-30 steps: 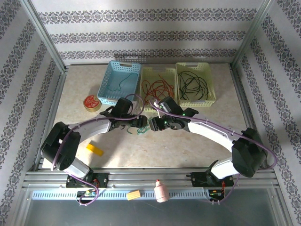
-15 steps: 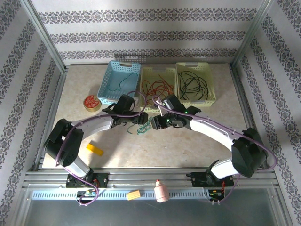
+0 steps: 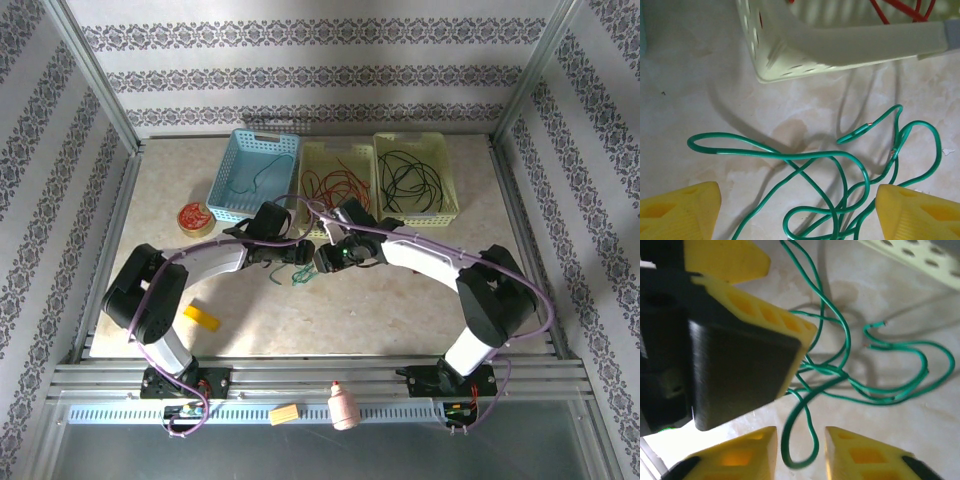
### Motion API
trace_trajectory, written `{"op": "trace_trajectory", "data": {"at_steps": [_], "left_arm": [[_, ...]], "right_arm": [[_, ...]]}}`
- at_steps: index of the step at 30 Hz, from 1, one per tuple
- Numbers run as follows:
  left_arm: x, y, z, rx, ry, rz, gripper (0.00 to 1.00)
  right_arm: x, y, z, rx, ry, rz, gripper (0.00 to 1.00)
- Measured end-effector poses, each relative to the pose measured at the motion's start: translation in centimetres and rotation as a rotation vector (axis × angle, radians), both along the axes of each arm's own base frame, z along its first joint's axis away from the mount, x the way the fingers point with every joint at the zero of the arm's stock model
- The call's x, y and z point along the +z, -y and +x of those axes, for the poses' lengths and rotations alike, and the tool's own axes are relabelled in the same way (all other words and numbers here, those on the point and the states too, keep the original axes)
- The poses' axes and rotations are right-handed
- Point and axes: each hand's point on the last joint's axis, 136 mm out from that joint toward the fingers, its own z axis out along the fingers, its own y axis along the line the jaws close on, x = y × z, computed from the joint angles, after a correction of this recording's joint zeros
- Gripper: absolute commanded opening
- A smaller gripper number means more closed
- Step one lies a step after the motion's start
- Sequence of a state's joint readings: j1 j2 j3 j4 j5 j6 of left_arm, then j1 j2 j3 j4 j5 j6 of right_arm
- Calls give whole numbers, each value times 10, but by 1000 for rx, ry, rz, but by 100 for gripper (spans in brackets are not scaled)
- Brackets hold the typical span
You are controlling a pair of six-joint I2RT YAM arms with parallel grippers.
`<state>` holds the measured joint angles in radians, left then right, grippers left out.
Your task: Untangle the cables
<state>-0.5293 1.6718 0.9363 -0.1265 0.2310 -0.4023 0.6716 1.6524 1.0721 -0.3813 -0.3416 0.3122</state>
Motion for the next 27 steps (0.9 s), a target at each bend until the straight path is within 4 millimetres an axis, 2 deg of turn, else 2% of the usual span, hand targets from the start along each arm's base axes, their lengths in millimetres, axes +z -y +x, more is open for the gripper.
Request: {"op": "trace_trajectory", "data": {"at_steps": [2,8,11,16,19,27], "left_arm": [[-1,-1,-1,2,-5,2,80],[-6,-2,-4,1,-31,17,79],[-14,-2,-4,-2,-56,33,78],[-30,-3,-7,-12,-103,59,77],[-30,-3,-7,-16,-102,62,77],[-33,-4,-7,-33,-96,77,76]], "right_arm": [[0,-3,1,4,-2,7,0],[2,-3,2,7,7,14,0],[16,2,2,-7,39,31,0],[76,12,6,-40,168,121,0],[112,22,6,-72,243,178,0],[181,48,19,-176,425,236,0]]}}
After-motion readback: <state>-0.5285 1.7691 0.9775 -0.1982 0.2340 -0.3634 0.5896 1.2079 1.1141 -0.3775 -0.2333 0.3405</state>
